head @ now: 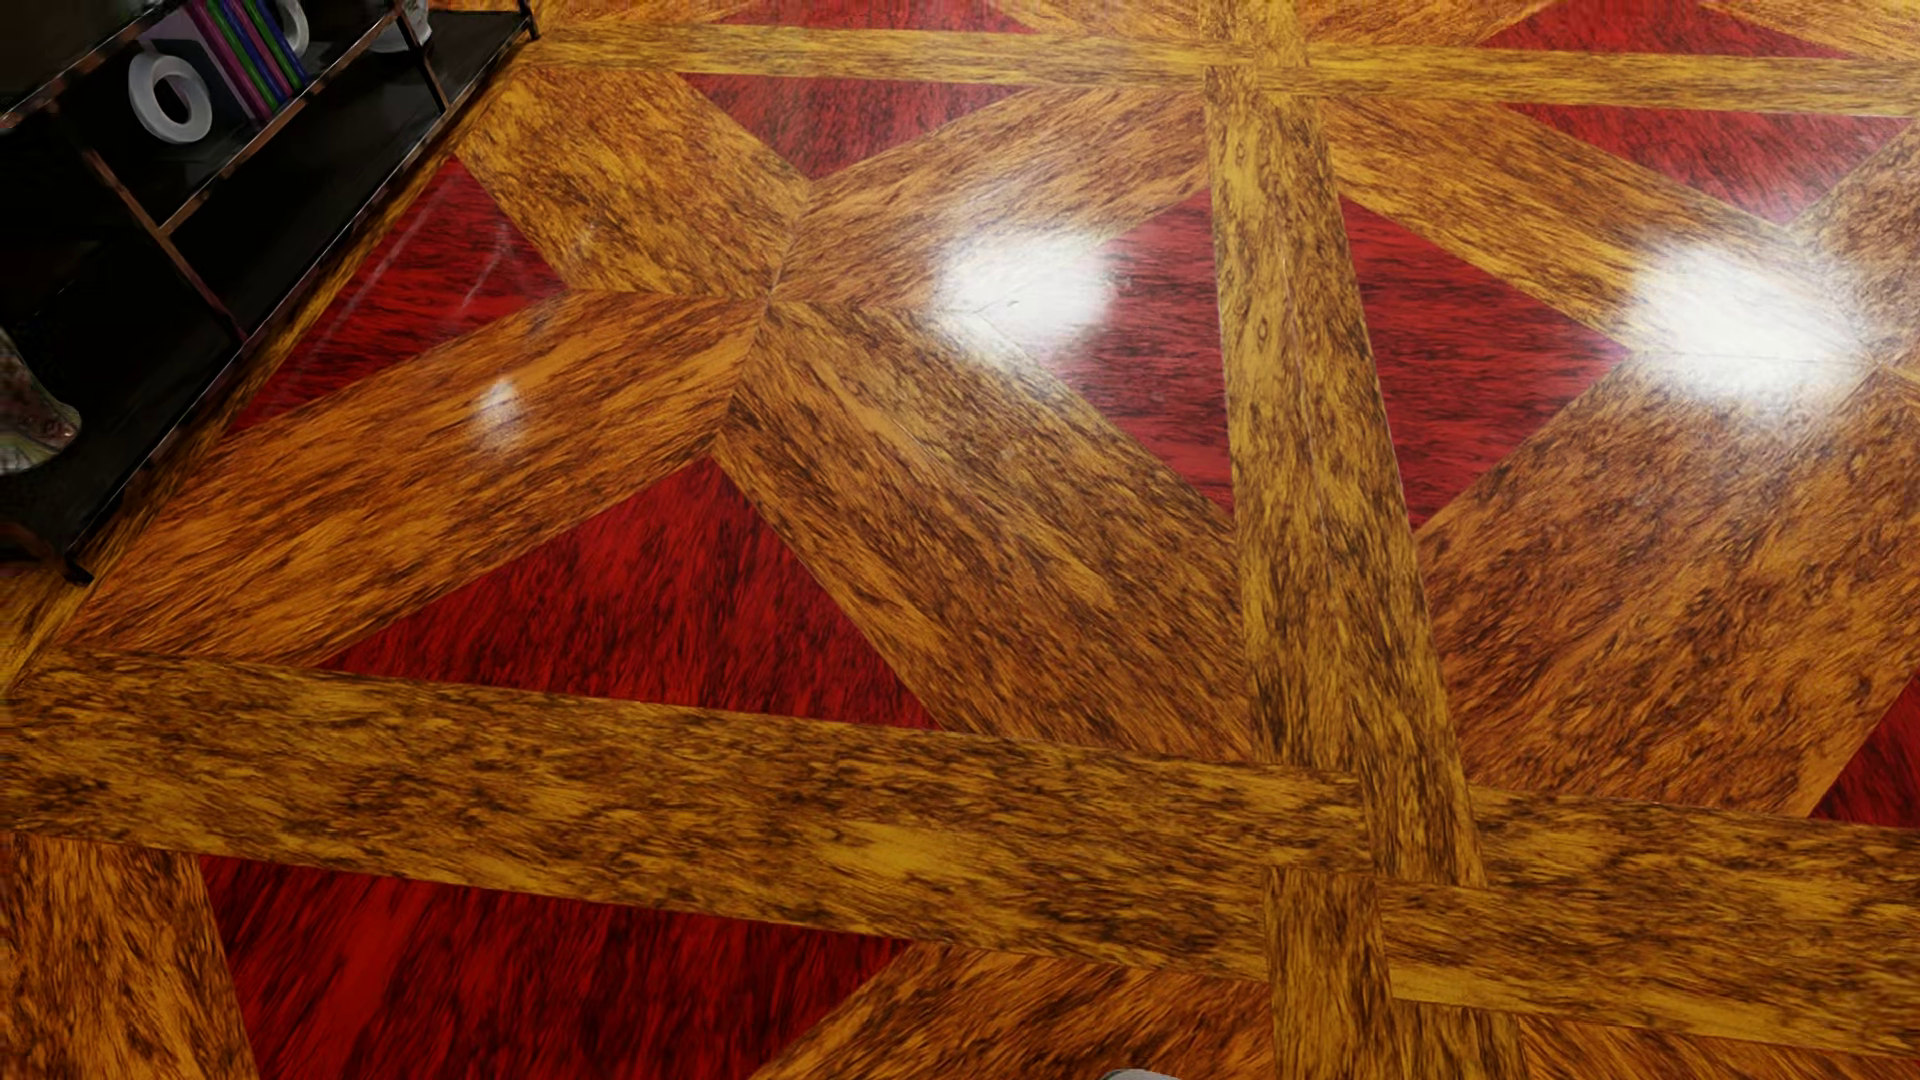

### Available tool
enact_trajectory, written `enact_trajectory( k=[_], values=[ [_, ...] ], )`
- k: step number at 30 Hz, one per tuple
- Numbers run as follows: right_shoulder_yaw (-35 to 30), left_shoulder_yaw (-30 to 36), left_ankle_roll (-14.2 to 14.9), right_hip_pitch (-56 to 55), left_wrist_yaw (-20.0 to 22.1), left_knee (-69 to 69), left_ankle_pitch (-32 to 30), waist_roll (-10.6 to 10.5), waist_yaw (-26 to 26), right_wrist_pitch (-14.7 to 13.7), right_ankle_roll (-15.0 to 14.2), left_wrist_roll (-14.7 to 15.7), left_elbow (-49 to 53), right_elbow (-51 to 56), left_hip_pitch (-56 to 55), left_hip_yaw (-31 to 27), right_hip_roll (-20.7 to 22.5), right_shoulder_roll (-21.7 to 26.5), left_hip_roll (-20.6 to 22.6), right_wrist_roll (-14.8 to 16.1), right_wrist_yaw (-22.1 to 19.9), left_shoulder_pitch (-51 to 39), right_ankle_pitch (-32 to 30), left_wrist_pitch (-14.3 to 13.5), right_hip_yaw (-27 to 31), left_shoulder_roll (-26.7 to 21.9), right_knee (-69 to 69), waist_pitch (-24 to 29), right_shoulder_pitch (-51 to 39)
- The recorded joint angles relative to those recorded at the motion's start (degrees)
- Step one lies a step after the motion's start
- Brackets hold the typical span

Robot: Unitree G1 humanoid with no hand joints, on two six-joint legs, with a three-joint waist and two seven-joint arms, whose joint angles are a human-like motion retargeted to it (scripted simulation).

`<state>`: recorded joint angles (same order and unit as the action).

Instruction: Approach the light green shelves

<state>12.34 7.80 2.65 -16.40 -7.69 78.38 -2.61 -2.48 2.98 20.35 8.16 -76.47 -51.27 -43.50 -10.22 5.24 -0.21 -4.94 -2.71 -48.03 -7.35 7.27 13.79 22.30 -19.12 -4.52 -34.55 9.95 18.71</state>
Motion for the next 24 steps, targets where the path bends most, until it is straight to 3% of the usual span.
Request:
enact_trajectory(
  k=[2,4,5,6,8,9,10,11,12,13,14,15,16,17,18,19,21,22,23,24],
  values=[
    [-1.99,-6.98,-1.46,6.68,1.8,-1.04,0.17,-0.71,-2.72,-2.61,-1.28,5.6,6.0,-0.38,-10.41,-1.28,2.05,1.22,-4.17,0.13,-2.66,9.08,2.11,-0.19,1.95,2.68,4.25,-0.2,-5.03],
    [-6.3,-12.47,-4.98,12.69,1.07,-11.64,2.32,-0.96,-5.25,-5.19,-2.44,11.5,9.38,-0.09,-18.21,-1.16,3.36,4.44,-7.01,-0.77,2.03,15.72,5.13,-1.48,4.24,4.42,6.96,-0.26,-11.15],
    [-8.56,-13.35,-4.31,15.73,-0.28,-21.02,2.11,-1.04,-6.18,-6.87,-2.99,12.23,9.29,0.4,-20.45,-0.25,3.86,6.28,-8.1,-1.12,4.02,17.62,6.58,-2.0,5.04,4.47,8.57,-0.24,-14.26],
    [-10.72,-13.63,-4.8,18.86,-1.19,-33.49,0.47,-1.16,-6.9,-7.96,-3.55,11.98,8.68,0.86,-21.34,0.57,4.48,8.1,-8.22,-1.7,4.82,18.59,7.84,-2.64,5.42,4.28,10.59,-0.22,-17.48],
    [-13.91,-10.44,-2.64,25.94,-4.24,-63.81,-0.54,-1.11,-7.77,-8.34,-5.18,5.37,6.36,1.53,-19.32,-3.68,5.0,11.13,-3.28,-3.19,4.21,18.64,9.66,-3.08,5.54,2.96,16.21,-0.31,-22.94],
    [-14.03,-9.64,1.74,29.05,-5.7,-71.24,1.96,-0.88,-7.99,-8.03,-6.1,2.1,6.46,1.99,-19.85,-7.78,5.12,11.76,-0.49,-3.02,3.2,18.4,10.7,-4.39,5.19,2.3,17.72,-0.25,-24.81],
    [-13.49,-10.03,4.0,31.81,-6.39,-71.43,3.04,-0.66,-8.02,-7.51,-7.14,-0.16,7.23,2.53,-20.89,-8.7,4.87,12.24,1.51,-2.4,2.31,18.06,12.19,-5.55,4.27,1.99,17.88,-0.14,-25.72],
    [-12.6,-11.6,1.34,34.16,-6.13,-67.08,0.72,-0.36,-8.1,-7.58,-8.14,-1.09,8.45,3.38,-21.43,-8.4,4.15,12.47,3.15,-1.08,1.88,17.7,13.17,-6.25,3.33,2.34,17.06,-0.01,-25.84],
    [-12.32,-14.8,-1.37,36.22,-4.83,-60.4,-1.65,0.17,-8.52,-7.6,-8.68,0.11,10.38,4.03,-22.61,-7.35,3.12,12.53,4.16,-0.16,1.69,17.32,11.77,-5.9,3.11,3.71,15.12,0.25,-25.59],
    [-13.0,-19.01,-1.69,37.26,-2.91,-55.83,-6.05,0.97,-9.05,-8.02,-8.7,3.38,12.69,4.32,-22.21,-5.86,1.7,12.39,4.07,0.1,1.3,17.16,8.37,-5.26,3.91,5.79,11.67,0.47,-25.12],
    [-14.31,-22.59,-2.95,36.54,-0.6,-50.65,-6.14,1.99,-9.49,-8.33,-6.37,7.1,14.54,4.29,-21.85,-3.87,-0.31,12.41,3.68,-0.15,1.93,17.2,2.81,-4.81,4.96,7.8,5.22,0.72,-24.34],
    [-15.49,-25.11,-5.09,33.96,1.96,-46.47,-3.04,3.12,-9.69,-8.11,-6.21,10.55,15.19,4.31,-21.14,-1.82,-3.24,12.41,3.57,-0.84,2.44,16.57,-3.86,-4.03,5.12,9.42,-4.25,1.02,-23.15],
    [-16.41,-26.2,-5.41,29.62,3.61,-43.82,0.73,4.33,-9.46,-7.78,-7.16,12.83,14.34,4.45,-19.47,-0.09,-6.95,12.19,3.61,-1.54,3.37,15.09,-10.42,-2.96,5.18,10.17,-15.84,1.32,-21.69],
    [-16.62,-25.63,-5.33,24.27,4.01,-43.23,3.6,5.58,-8.85,-7.54,-6.85,13.14,11.87,5.2,-16.83,1.15,-10.87,11.96,4.31,-1.93,4.45,12.45,-16.51,-1.38,5.71,9.82,-26.5,1.55,-19.68],
    [-16.0,-22.48,-5.48,18.43,2.39,-44.0,5.88,6.65,-8.01,-7.43,-5.2,10.45,8.08,6.4,-13.51,1.77,-12.78,11.39,5.15,-1.64,4.91,8.92,-13.34,-0.37,7.1,8.13,-34.6,1.7,-17.11],
    [-15.0,-17.02,-5.68,12.34,-0.97,-45.74,7.65,7.37,-7.06,-7.23,-4.33,4.98,4.59,7.45,-9.71,2.04,-13.43,10.61,5.72,-0.89,4.77,5.17,-10.37,-0.64,8.64,5.51,-40.34,1.76,-14.38],
    [-12.45,-5.05,-5.63,1.49,-3.55,-50.72,9.9,8.02,-5.01,-7.47,-5.26,-8.01,2.33,8.98,-1.88,1.95,-14.5,9.51,6.69,1.36,3.31,-2.07,-10.99,-7.69,9.64,-0.3,-43.83,1.59,-8.98],
    [-11.44,-1.93,-5.53,-3.06,-2.24,-52.76,11.15,8.1,-3.99,-7.34,-4.92,-11.99,3.22,9.14,1.66,1.77,-14.34,9.09,7.17,2.41,2.81,-5.56,-11.21,-10.23,9.52,-1.85,-41.62,1.38,-6.63],
    [-10.59,-1.4,-5.42,-6.61,-0.37,-54.71,12.51,8.12,-3.03,-6.7,-4.73,-12.27,4.67,9.42,5.11,1.64,-14.06,9.15,7.62,2.81,3.02,-8.63,-10.94,-11.36,8.9,-2.01,-36.8,1.1,-3.97],
    [-9.76,-2.82,-5.28,-9.38,1.24,-56.26,14.15,8.13,-2.24,-6.23,-5.19,-9.18,6.91,8.99,8.31,1.56,-13.65,9.47,8.1,3.04,3.05,-11.3,-11.3,-11.99,8.11,-2.09,-29.8,0.85,-2.18]
  ],
)
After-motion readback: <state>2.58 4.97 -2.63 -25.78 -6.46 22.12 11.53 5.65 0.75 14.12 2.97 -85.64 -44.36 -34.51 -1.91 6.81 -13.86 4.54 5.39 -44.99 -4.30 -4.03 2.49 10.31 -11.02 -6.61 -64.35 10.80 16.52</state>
